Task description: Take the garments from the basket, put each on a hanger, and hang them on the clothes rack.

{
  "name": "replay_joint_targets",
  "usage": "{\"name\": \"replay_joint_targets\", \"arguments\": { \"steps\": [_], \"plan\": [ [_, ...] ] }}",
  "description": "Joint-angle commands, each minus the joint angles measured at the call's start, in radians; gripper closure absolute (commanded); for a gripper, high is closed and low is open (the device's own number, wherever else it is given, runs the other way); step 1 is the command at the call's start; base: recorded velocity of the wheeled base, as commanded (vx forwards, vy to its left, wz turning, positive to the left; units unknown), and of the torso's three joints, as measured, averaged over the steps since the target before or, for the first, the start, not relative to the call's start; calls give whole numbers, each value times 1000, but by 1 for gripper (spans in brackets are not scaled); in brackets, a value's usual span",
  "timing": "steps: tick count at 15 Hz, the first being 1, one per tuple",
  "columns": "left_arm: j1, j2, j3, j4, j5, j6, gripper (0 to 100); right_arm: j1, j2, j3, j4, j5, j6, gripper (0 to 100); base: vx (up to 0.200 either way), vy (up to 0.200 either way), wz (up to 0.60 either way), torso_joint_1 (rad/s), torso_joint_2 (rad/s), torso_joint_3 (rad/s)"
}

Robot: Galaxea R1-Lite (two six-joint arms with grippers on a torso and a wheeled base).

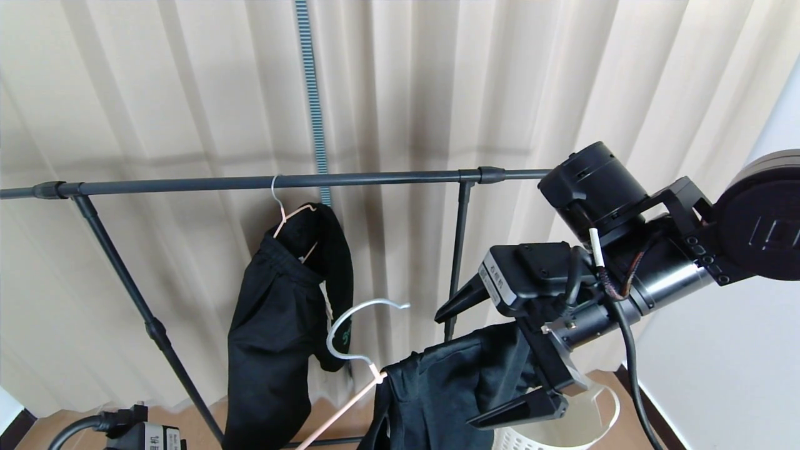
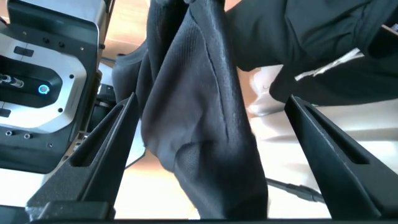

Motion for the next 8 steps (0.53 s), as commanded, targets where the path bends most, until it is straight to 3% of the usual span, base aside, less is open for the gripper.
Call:
{"name": "replay_joint_targets", "arguments": {
  "steps": [1,8],
  "plan": [
    [-5,-3,1,-1,0,0,100,6,20,-10,-1,0,0,0,0,0,0,0,0,0],
    [-6,-5,1,-1,0,-3,100,14,46,-20,-1,-1,4,0,0,0,0,0,0,0]
  ]
}}
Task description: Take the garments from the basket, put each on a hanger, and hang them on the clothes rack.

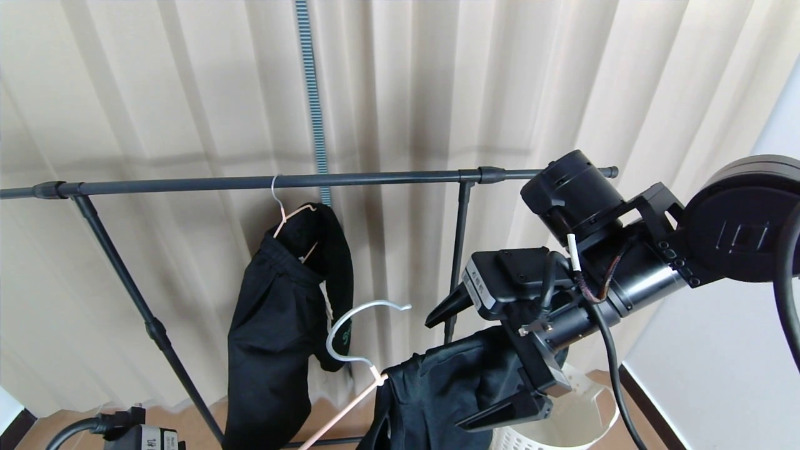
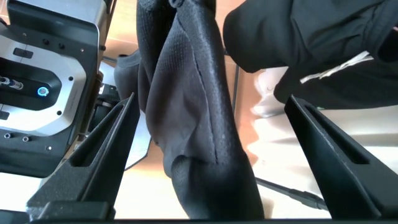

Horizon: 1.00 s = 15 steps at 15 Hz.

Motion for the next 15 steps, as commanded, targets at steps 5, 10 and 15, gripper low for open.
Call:
{"name": "replay_joint_targets", "arguments": {
  "steps": [5,10,15],
  "plan": [
    [0,2,0,-1,0,1,100,12,14,-7,0,0,1,0,0,0,0,0,0,0],
    [0,-2,0,-1,0,1,100,23,14,-5,2,-7,2,100,0,0,0,0,0,0],
    [0,-6,1,-1,0,-1,100,23,11,3,3,-18,2,100,0,0,0,0,0,0]
  ]
}}
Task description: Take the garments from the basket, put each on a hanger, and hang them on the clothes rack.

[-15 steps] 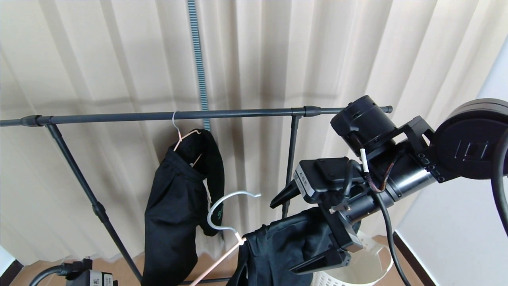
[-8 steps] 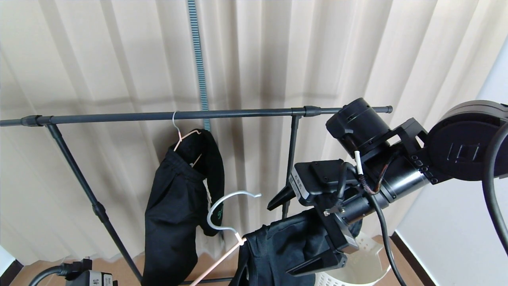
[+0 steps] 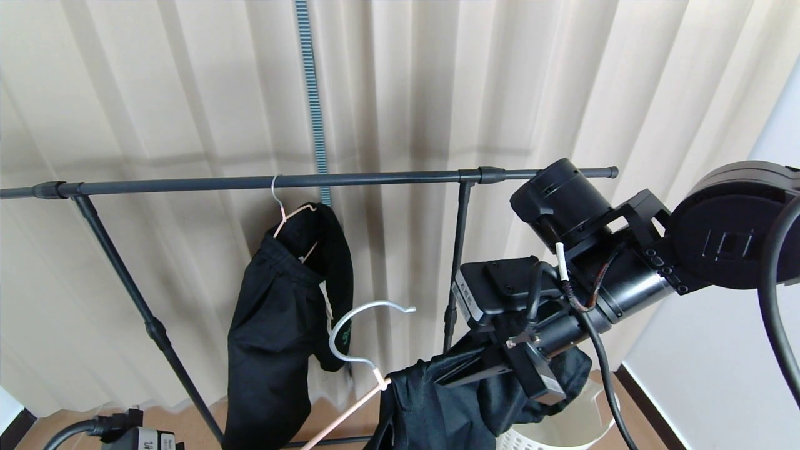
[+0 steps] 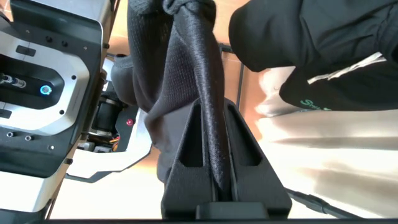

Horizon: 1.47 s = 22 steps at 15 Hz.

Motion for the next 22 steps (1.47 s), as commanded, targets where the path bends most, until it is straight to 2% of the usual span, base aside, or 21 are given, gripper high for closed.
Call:
{"name": "replay_joint_targets", "arguments": {
  "steps": [1,8,9,14,17,18,20,21,22],
  "plan": [
    [0,0,0,-1,1,-1,100,1,-2,2,1,-1,0,100,0,0,0,0,0,0],
    [0,0,6,1,1,4,100,2,-11,2,1,-1,0,100,0,0,0,0,0,0],
    [0,0,10,-1,1,4,0,2,-11,2,3,-1,0,100,0,0,0,0,0,0],
    [1,-2,3,-1,1,1,0,-1,-34,12,3,-1,0,100,0,0,0,0,0,0],
    [11,6,-4,-1,-1,-31,0,-33,-53,11,-5,-58,0,100,0,0,0,0,0,0],
    [11,11,-18,-1,-1,-74,0,-53,-59,2,-8,-93,18,100,0,0,0,0,0,0],
    [21,23,-53,-1,-1,-175,0,-55,-73,-29,-29,-167,145,100,0,0,0,0,0,0],
    [38,32,-86,-1,-1,-251,0,-55,-79,-40,-66,-202,228,100,0,0,0,0,0,0],
    [52,49,-112,-1,-1,-312,0,-55,-84,-41,-102,-233,271,100,0,0,0,0,0,0]
  ]
}}
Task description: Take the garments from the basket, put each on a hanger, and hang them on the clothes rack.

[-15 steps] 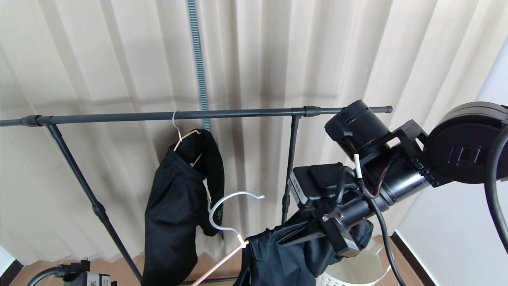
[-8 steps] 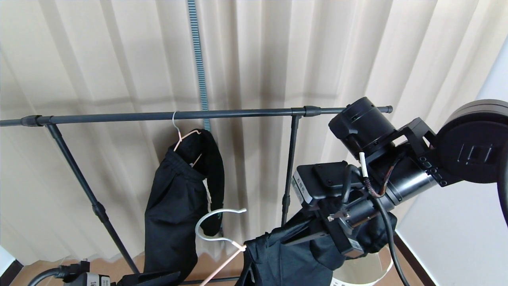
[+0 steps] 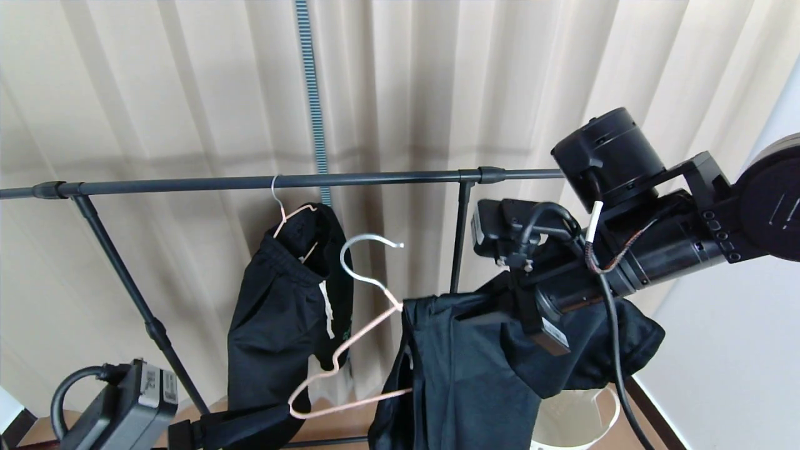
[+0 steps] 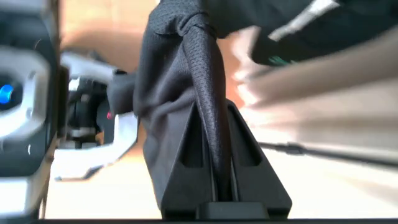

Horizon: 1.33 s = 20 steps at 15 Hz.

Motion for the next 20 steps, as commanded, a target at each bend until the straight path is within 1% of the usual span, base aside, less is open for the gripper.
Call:
{"name": "replay_joint_targets", "arguments": {
  "steps": [1,2,3,5,7,9,11,13,14,20],
  "plan": [
    [36,45,-57,1,0,-75,0,-1,-21,-11,-34,-36,33,100,0,0,0,0,0,0],
    [44,63,-71,1,0,-109,0,-1,-21,-11,-40,-45,45,100,0,0,0,0,0,0],
    [62,120,-112,1,0,-198,0,-2,-35,-11,-43,-62,74,100,0,0,0,0,0,0],
    [76,207,-145,1,2,-289,0,-2,-46,-11,-52,-63,90,100,0,0,0,0,0,0],
    [78,276,-158,1,3,-347,0,-4,-70,-6,-74,-60,117,100,0,0,0,0,0,0],
    [78,327,-172,1,3,-398,0,-13,-98,-3,-77,-54,128,100,0,0,0,0,0,0],
    [79,356,-181,-1,3,-421,0,-18,-121,11,-77,-39,128,100,0,0,0,0,0,0],
    [81,359,-209,-1,5,-505,0,-16,-153,57,-80,-29,128,100,0,0,0,0,0,0],
    [82,371,-218,-1,6,-528,0,-16,-158,69,-80,-29,128,100,0,0,0,0,0,0],
    [68,394,-218,-1,17,-523,0,-9,-175,78,-77,0,133,100,0,0,0,0,0,0]
  ]
}}
